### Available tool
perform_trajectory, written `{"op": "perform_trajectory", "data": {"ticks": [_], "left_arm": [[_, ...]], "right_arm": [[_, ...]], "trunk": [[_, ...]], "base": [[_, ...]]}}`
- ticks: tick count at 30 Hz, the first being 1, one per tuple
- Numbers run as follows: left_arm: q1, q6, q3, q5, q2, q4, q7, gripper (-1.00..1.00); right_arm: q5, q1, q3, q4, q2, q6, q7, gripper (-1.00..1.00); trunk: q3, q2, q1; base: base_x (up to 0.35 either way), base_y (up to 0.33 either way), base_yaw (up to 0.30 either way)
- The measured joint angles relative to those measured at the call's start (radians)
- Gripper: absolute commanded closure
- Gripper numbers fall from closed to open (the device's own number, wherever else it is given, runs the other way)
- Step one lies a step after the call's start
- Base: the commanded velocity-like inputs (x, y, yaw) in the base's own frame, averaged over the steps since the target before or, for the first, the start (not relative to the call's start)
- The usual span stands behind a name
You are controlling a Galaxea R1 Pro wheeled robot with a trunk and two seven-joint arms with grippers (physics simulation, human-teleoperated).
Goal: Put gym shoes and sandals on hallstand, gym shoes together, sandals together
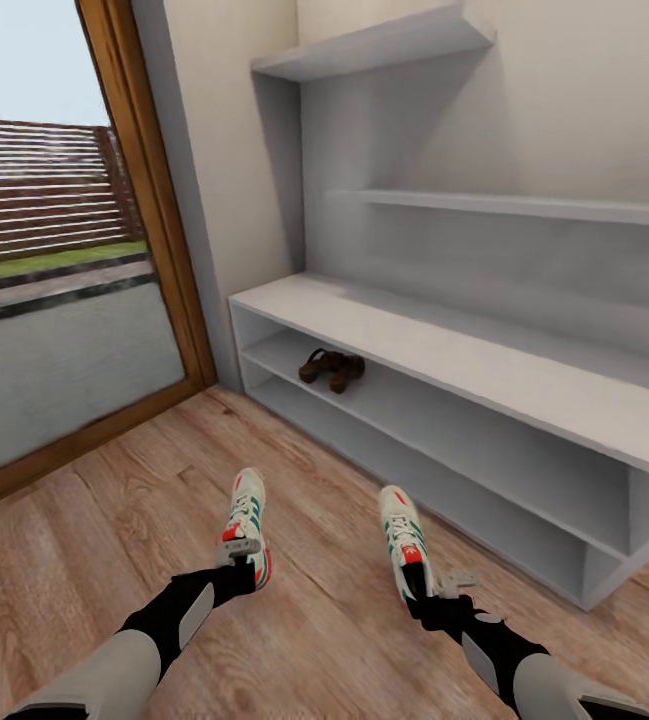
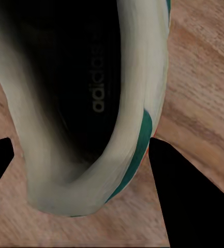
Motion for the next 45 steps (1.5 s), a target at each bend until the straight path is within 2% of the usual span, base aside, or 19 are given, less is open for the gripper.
{"op": "perform_trajectory", "data": {"ticks": [13,45], "left_arm": [[0.000,-0.002,-0.001,0.000,0.000,0.001,0.001,1.00],[0.000,-0.006,0.001,-0.001,0.000,0.001,0.005,1.00]], "right_arm": [[0.000,0.000,0.000,0.000,0.000,0.000,0.000,1.00],[0.000,0.000,0.001,0.000,0.000,0.001,0.000,1.00]], "trunk": [[0.000,0.000,0.000],[0.000,0.000,0.000]], "base": [[-0.177,0.188,-0.044],[-0.003,0.003,-0.288]]}}
